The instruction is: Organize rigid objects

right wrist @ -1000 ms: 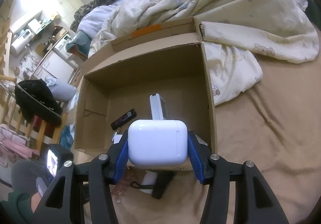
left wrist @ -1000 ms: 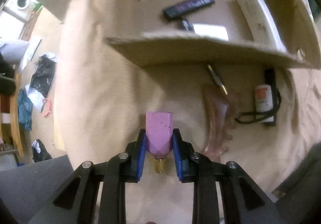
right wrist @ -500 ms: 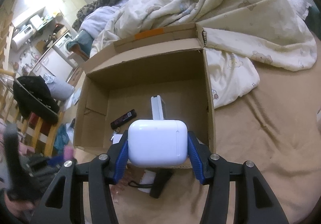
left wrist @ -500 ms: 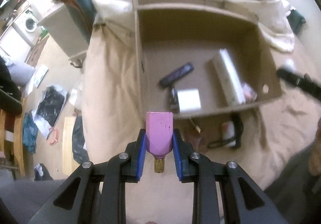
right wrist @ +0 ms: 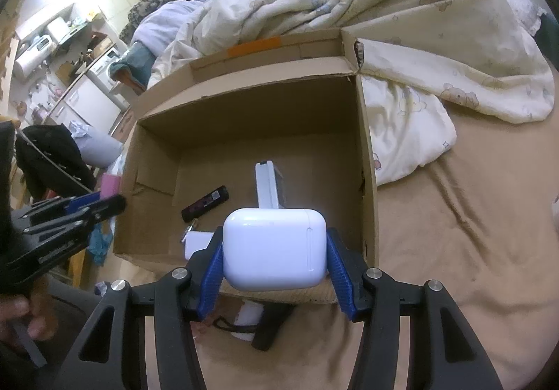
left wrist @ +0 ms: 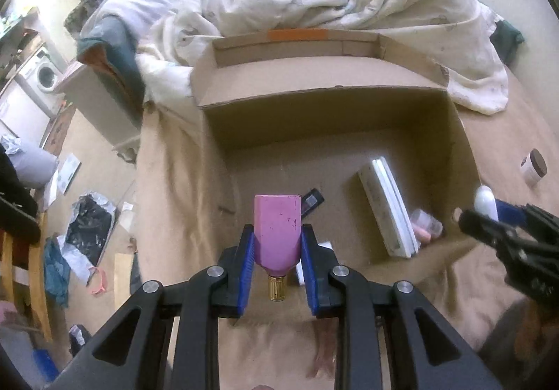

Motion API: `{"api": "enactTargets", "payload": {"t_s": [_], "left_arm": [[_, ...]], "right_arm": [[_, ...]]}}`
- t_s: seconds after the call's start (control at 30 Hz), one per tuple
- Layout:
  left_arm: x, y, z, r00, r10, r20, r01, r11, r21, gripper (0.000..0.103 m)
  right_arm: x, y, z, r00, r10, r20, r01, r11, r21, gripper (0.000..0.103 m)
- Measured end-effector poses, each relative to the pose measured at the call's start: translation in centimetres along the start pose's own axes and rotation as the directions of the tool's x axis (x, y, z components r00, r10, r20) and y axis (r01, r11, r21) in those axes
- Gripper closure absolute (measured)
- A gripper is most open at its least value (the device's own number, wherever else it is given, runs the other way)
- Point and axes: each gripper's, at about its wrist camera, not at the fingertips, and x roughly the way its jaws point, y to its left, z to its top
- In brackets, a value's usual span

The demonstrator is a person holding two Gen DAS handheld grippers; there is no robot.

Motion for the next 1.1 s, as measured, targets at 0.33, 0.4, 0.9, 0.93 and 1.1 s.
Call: {"api": "enactTargets", "payload": {"t_s": [0.33, 0.4, 0.9, 0.93, 1.1], "left_arm": [[3.4, -0.8, -1.0, 1.000, -0.001, 0.017, 0.000, 0.999, 0.045, 0.080], [4.1, -1.0, -1.0, 1.000, -0.001, 0.002, 0.001, 0.999, 0.040, 0.080], [6.9, -1.6, -1.0, 0.998, 0.010, -0.069, -0.006, 0.998, 0.057, 0.080], [6.9, -1.5, -1.1, 0.997, 0.010, -0.071, -0.006, 0.998, 0.056, 0.080], [7.1, -1.6, -1.4, 0.996, 0.011, -0.085, -0.006, 0.998, 0.059, 0.080]], "right_arm": [[1.7, 1.2, 0.1, 0.999, 0.015, -0.045, -0.018, 0.999, -0.048, 0.046], [2.1, 1.5, 0.1, 0.998, 0.015, -0.055, -0.019, 0.998, -0.061, 0.046], [4.5, 1.2, -0.5, 0.983, -0.087, -0.163, 0.073, 0.993, -0.093, 0.046], [4.5, 1.2, -0.6, 0.982, -0.087, -0.166, 0.072, 0.993, -0.093, 0.046], [4.9, 1.3, -0.5, 0.981, -0.086, -0.174, 0.071, 0.993, -0.093, 0.046]]}}
